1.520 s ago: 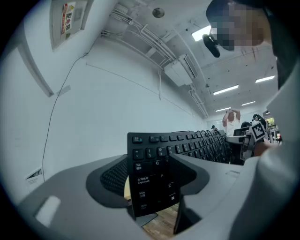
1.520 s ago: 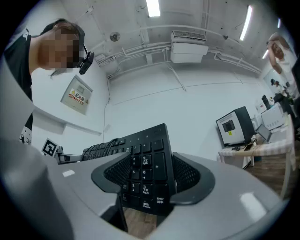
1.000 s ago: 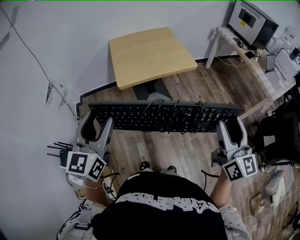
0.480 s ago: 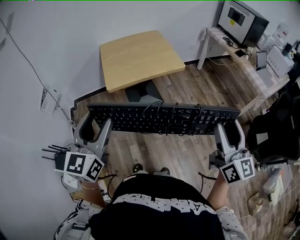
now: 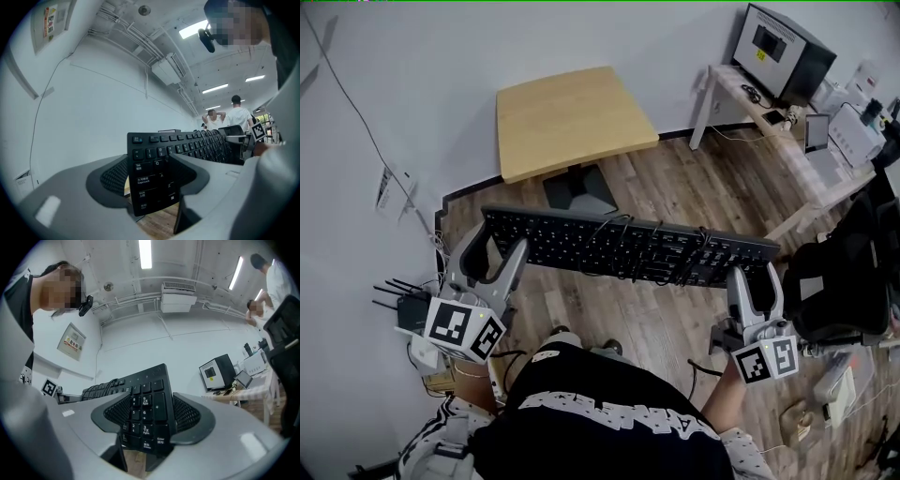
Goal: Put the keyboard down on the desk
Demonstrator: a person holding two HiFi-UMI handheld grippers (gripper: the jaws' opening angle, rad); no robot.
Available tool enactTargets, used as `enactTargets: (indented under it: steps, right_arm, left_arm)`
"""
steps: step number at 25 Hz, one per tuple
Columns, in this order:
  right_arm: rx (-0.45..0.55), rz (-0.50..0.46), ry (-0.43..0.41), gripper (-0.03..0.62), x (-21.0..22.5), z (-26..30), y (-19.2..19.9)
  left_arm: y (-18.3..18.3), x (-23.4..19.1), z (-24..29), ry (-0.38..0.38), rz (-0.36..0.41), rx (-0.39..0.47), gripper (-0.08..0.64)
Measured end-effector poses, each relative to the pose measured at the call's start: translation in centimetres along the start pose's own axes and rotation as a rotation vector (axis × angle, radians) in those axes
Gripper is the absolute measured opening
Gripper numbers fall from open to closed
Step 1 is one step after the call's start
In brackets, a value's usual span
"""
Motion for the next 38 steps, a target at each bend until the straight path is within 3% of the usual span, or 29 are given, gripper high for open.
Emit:
enactTargets:
  steps: [11,38]
  right_arm:
    - [0.016,0.023,-0.033,0.293,0.9,0.6,0.8]
    - [0.016,-0.03,-0.063,0.293,1.1,1.3,-0.3]
  left_arm:
    - [-0.3,0.5,-0.3,-0.033,0.028,-0.002,0.25]
    - [0.8,0.9,-0.8,-0.064,-0.014,0.04,0.25]
Point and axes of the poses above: the fingertips, and each gripper's own axes: z forward along the fingers, x to its right, y out of its underside, the point moved 10 cm from there along -z, backward along the fingers, and after that the axes turned 10 degrees about -x, right-handed, at the moved point
